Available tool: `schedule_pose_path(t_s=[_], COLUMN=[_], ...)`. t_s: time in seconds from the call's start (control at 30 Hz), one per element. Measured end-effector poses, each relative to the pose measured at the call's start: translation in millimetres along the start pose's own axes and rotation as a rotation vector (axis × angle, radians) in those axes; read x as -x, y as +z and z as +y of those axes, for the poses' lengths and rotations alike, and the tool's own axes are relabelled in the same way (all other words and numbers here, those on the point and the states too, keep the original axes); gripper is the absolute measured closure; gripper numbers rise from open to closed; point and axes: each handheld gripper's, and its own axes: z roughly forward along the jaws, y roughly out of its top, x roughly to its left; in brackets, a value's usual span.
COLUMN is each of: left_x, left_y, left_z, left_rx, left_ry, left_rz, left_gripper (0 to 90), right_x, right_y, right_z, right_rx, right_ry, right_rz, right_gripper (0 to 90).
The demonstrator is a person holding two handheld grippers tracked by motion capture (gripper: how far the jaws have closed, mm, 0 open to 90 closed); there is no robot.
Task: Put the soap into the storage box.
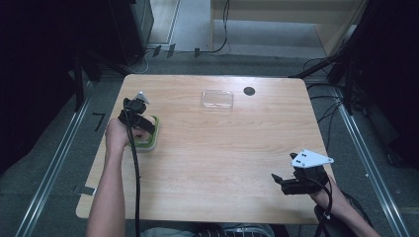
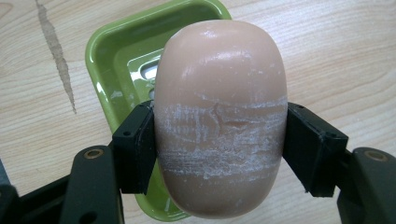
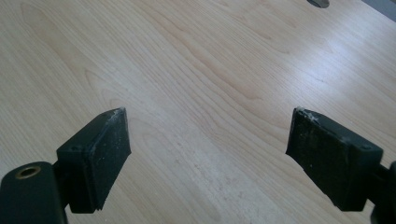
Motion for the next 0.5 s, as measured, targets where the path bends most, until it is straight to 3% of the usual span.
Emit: schedule_pose_path(t_s=[0.23,0.5], left_x=[-0.3,-6.8], left_y=[7.5,14.0], left_z=[-1.7,-5.3], left_rx=[0.01,0.038], left_ry=[-0.018,-0.075], left_rz=[0.007,0.014], left_gripper=[33.8,33.8], right_x=[-0.2,0.2], right_y=[0.4,-0.1], right_z=[0.2,-0.1], right_rx=[-0.001,-0.001], right_ry=[0.002,0.002], right_rz=[-0.001,-0.001], right_gripper=[13.4,13.4])
